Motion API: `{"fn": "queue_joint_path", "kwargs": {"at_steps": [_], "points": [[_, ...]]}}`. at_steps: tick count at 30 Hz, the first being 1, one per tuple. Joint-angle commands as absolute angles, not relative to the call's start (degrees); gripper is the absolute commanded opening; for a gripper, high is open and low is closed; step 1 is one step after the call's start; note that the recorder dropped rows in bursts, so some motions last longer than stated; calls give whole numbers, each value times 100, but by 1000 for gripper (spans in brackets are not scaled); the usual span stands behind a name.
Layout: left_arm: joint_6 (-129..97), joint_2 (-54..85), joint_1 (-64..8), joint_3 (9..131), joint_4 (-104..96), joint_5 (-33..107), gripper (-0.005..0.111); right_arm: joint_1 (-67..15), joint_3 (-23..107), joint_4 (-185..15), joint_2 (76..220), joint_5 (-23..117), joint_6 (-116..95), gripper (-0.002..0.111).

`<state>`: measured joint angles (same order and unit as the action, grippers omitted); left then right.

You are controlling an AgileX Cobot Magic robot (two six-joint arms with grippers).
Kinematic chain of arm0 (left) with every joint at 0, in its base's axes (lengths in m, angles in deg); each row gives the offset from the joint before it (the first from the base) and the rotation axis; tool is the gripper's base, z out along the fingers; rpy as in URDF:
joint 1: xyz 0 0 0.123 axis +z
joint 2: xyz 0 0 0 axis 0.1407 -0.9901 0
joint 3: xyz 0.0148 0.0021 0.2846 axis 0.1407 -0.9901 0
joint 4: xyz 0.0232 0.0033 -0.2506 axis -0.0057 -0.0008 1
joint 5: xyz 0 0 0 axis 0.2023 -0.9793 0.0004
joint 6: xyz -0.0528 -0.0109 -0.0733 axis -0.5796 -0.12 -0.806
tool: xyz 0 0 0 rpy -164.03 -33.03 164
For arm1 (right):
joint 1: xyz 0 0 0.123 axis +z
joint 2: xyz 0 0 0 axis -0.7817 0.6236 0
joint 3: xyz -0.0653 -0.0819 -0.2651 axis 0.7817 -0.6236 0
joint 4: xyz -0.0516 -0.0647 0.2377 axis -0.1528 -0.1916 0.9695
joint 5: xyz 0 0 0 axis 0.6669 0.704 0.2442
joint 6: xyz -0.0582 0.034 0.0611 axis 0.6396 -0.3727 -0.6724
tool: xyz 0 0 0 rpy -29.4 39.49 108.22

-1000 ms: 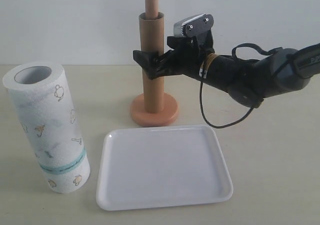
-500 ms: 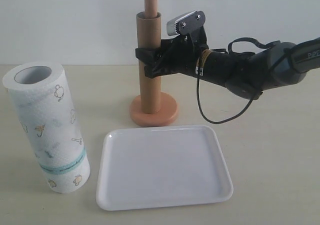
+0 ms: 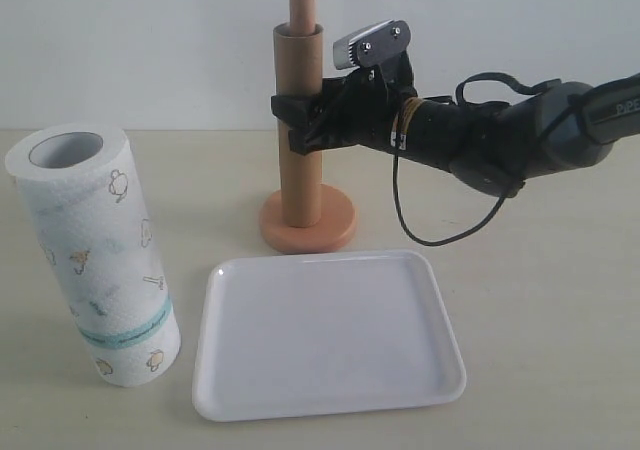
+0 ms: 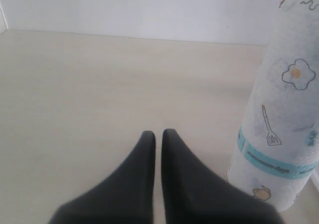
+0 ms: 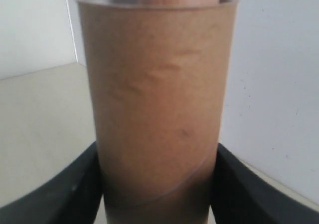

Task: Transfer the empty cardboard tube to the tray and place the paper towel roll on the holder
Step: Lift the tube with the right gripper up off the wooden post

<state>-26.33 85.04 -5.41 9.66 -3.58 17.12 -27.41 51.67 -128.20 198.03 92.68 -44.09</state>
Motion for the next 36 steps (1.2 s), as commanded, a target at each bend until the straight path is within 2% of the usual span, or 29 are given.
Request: {"fn": "queue_joint_path", "kwargs": {"at_steps": [1, 14, 30, 36], "points": [[-2628, 8521, -528, 945, -298, 1730, 4, -2743, 5149, -12909, 19722, 8980, -4414, 0], [-2628, 8521, -528, 945, -298, 1730, 4, -2743, 5547, -12909, 18423, 8384, -4417, 0], [-2628, 8521, -528, 945, -298, 1730, 4, -2743, 7286, -13037, 16861, 7691, -5347, 0], [-2628, 8521, -528, 945, -298, 1730, 4, -2743, 7218, -14579, 15885, 7078, -5917, 0]]}}
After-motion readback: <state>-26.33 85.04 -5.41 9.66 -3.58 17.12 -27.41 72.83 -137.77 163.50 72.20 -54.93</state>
